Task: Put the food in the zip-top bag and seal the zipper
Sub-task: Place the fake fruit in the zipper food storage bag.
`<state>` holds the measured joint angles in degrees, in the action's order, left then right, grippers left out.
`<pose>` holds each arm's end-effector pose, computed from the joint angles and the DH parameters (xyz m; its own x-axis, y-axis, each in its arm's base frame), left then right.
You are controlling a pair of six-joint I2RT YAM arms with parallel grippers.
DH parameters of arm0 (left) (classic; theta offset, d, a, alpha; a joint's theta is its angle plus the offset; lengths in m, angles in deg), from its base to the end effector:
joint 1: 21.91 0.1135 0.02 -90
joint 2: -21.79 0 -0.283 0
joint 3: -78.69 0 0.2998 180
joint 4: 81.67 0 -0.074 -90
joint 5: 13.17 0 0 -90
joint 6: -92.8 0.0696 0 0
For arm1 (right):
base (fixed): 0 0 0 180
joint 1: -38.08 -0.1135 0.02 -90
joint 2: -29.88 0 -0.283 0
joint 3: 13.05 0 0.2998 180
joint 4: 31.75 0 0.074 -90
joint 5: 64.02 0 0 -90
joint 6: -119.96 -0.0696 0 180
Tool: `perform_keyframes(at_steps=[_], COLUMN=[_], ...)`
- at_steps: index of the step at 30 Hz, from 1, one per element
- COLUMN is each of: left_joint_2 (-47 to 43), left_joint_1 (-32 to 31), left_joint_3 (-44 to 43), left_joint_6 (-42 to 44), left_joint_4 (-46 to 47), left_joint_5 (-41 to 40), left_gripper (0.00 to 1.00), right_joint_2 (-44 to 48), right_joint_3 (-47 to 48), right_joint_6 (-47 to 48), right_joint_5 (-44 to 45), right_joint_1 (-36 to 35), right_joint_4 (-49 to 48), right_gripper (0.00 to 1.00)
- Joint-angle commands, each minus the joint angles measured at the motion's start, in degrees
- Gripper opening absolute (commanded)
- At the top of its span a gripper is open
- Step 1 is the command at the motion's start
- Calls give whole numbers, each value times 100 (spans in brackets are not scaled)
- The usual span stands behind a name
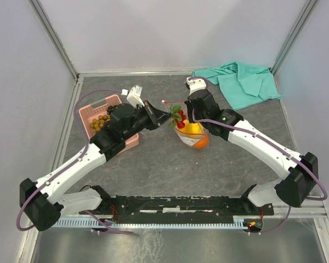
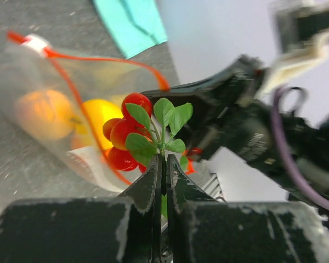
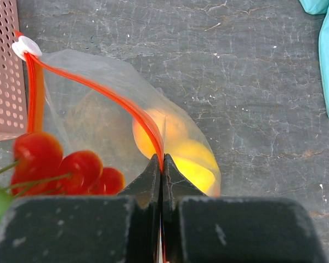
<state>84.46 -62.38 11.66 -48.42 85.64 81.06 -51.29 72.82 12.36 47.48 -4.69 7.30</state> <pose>0.2484 -0.2187 0.3669 -0.6169 -0.4956 -0.6114 0.3543 0.5188 -0.7780 0.3035 0.2460 0.3394 -0.5187 -0.0966 -0.8495 -0.2653 0.9627 0.0525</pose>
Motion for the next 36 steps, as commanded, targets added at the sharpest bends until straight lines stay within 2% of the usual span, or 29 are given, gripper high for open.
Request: perform_keyframes(at_steps=[1,5,11,17,26,33,36], left_joint_2=[172,360,1045,1465,1661,1678,1818], left_joint_1=[-54,-95,-379,-728,-778,-774,-777], left_joint_3=[7,-333,-1332,-1857,-2229,-1903,-1923], left_joint_6=[-345,-305,18,95,-151,-367,-325], left_joint_4=[-505,-1333,-2415,-2611,-2474,-2321,-2537], left_joint_5=[-712,-1251,-1791,-2037,-2138,-2155,-2198], left_gripper=[3,3,3,9,13,15,14], right_joint_2=[195,260,274,299,417,477,493], right_joint_3=[11,-39,-75,-253,-393,-349,-376], right_joint_6=[-134,-155,-269,-506,-553,-494,-506], right_joint_5=[48,7,-285,-519,-500,-515,-528], right_joint_1=[-30,-31,-33,-63,-101,-101,-102], right_joint_4=[-238,-237,-289,-507,-645,-615,-632], right_gripper=[2,2,2,2,2,2,2])
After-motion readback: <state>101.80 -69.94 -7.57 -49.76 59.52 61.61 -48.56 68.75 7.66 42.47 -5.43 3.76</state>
